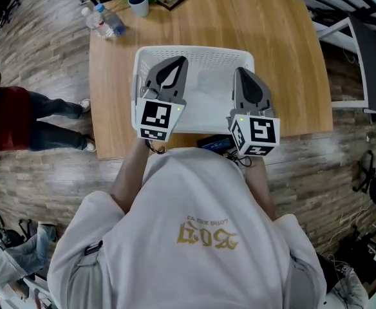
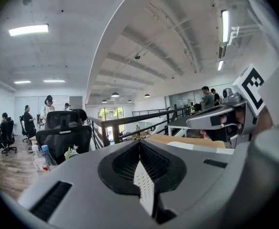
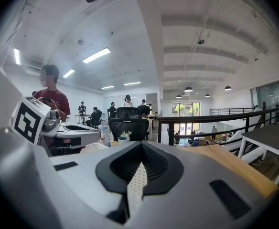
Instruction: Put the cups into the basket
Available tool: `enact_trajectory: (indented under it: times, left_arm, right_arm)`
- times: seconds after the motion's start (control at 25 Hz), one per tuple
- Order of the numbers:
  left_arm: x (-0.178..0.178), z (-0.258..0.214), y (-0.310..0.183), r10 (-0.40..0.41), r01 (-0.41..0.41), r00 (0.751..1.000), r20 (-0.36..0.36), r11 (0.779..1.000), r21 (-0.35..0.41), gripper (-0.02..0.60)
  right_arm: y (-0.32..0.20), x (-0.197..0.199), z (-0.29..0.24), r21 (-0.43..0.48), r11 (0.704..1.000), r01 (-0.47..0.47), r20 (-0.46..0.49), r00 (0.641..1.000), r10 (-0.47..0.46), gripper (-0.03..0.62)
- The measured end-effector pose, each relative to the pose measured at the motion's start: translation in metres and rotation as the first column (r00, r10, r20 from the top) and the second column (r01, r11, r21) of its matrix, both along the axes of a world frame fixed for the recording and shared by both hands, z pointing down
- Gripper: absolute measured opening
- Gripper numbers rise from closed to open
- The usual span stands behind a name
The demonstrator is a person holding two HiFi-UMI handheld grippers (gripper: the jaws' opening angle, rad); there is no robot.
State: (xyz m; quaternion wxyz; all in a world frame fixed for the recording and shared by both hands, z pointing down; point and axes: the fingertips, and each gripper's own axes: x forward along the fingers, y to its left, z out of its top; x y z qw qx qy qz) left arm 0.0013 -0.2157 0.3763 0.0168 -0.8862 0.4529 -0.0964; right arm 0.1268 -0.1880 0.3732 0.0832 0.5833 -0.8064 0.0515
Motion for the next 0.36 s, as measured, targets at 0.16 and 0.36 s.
enact_trajectory:
  times: [0.16,0.36]
  left_arm:
    - [0.0014,0.0020,0.0002,0.003,-0.003,1.000,0.001,1.000,-0.004,0.008]
    - [0.0028,0.0019,0.0018,0.010,-0.010,1.000,0.003,1.000,-0.004,0.008]
  right_arm:
    - [0.0008,0.0011,0.0011,-0.003,1.000,0.000,0.003,1.000,0.000,0.011]
    - [0.0024,0.0011,-0.0001,-0.003,1.000,-0.001,0.009,1.000,0.001,0.011]
